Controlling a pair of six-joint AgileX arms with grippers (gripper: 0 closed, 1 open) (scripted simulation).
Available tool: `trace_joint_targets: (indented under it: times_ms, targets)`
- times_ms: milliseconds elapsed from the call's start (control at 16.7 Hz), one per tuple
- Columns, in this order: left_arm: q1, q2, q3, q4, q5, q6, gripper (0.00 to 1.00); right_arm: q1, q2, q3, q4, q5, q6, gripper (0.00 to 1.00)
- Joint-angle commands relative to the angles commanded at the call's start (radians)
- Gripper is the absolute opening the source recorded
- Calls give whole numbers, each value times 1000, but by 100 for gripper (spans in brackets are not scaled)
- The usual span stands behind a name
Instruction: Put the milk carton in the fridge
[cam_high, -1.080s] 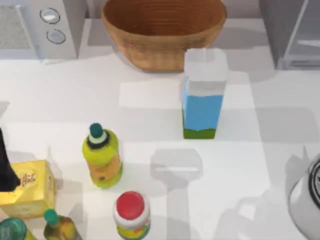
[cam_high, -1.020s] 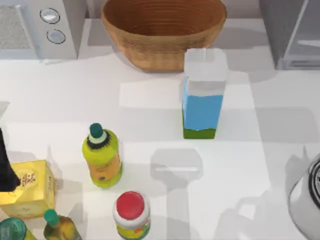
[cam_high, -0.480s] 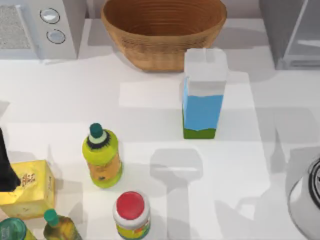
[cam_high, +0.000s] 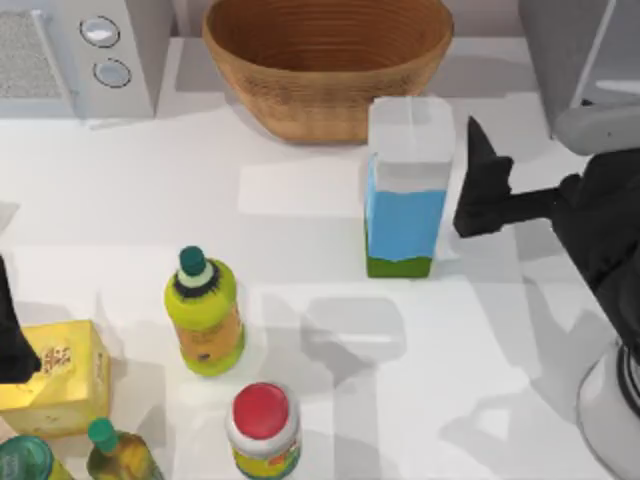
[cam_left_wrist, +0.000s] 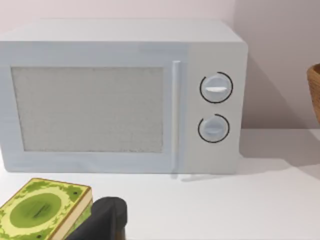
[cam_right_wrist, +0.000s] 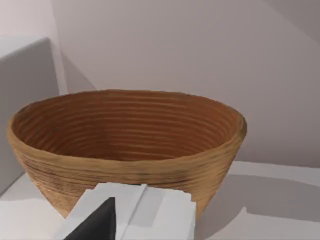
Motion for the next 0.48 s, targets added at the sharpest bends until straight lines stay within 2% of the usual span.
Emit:
trace_joint_targets:
  times_ms: [240,480]
  targets:
    - [0,0,0,0,0,0,100,130,421,148,159,186,66,100]
    - [0,0,0,0,0,0,100,192,698,251,239,360,125,100]
